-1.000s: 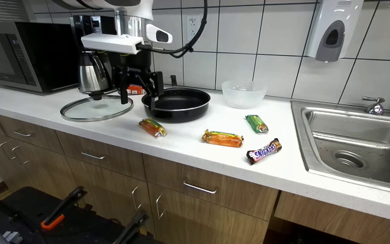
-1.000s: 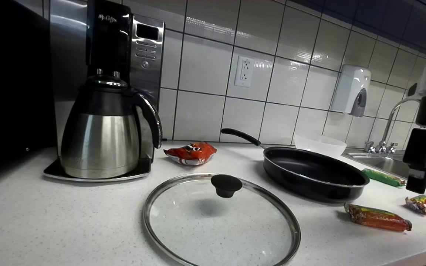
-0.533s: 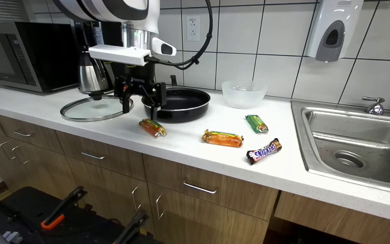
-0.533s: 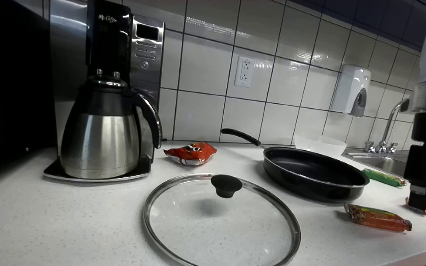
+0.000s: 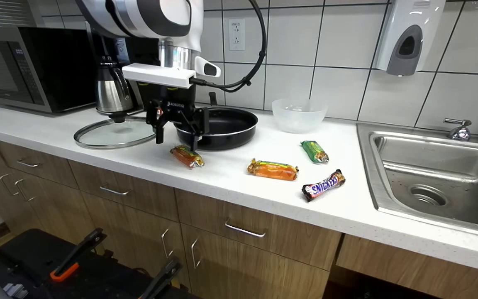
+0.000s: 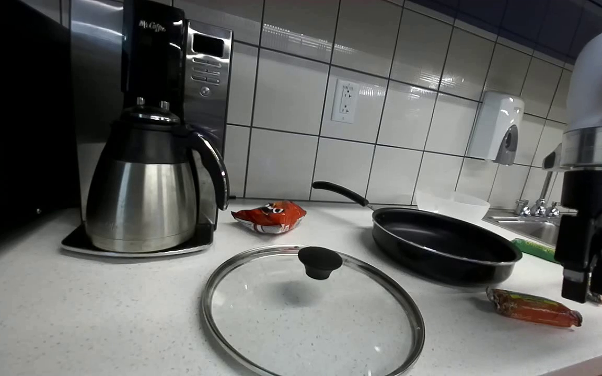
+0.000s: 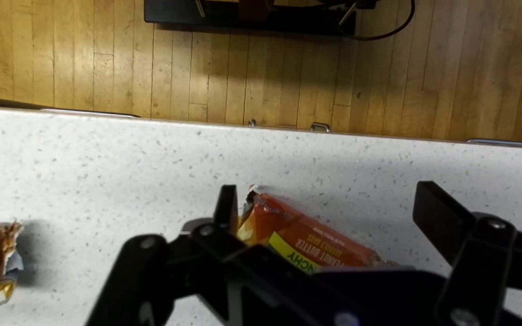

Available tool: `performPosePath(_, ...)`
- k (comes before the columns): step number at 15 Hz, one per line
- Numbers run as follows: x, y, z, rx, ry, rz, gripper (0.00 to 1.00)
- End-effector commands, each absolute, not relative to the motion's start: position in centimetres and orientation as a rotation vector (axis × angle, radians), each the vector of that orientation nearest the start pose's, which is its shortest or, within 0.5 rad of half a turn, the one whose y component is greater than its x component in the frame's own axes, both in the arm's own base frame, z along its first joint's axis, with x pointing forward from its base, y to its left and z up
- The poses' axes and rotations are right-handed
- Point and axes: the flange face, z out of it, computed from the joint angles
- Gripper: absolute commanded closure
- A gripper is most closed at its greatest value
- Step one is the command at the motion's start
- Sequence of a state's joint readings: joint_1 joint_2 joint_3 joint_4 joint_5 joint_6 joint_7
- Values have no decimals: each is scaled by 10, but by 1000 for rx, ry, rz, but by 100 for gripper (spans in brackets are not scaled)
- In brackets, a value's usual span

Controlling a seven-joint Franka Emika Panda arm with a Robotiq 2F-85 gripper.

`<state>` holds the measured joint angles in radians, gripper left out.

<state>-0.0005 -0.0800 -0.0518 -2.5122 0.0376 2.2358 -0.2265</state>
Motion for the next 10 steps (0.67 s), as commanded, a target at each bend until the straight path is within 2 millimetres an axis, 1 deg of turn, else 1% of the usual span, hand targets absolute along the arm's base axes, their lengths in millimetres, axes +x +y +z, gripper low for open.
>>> performPosePath(1,452,-22,292,-3054,-353,321,0)
performPosePath(5,459,-20,285,-3043,-448,329,0)
performPosePath(10,464,-16,276,-3023,-536,346,0)
